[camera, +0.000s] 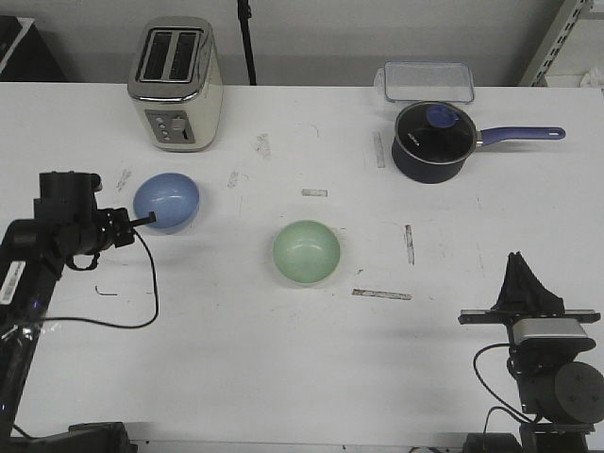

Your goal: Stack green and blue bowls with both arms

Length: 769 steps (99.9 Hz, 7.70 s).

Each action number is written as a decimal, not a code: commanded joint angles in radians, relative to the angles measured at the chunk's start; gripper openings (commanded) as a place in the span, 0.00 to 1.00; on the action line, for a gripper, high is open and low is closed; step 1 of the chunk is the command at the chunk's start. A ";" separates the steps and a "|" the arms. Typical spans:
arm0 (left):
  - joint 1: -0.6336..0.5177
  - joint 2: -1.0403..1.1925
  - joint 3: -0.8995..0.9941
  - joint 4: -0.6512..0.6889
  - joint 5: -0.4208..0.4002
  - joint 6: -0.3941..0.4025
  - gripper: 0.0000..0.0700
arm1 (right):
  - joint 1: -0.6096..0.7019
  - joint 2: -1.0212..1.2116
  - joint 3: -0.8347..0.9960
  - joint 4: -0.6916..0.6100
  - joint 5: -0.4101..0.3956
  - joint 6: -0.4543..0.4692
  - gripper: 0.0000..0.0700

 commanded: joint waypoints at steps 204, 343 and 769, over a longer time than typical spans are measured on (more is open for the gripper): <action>0.123 0.653 0.380 -0.045 0.255 -0.008 0.00 | 0.001 -0.001 0.005 0.014 0.000 -0.001 0.01; -0.371 0.481 0.384 -0.069 0.353 -0.231 0.00 | 0.001 -0.001 0.005 0.014 0.000 -0.001 0.01; -0.286 -0.485 -0.608 1.021 -0.094 0.282 0.00 | 0.001 -0.001 0.005 0.017 0.000 -0.001 0.01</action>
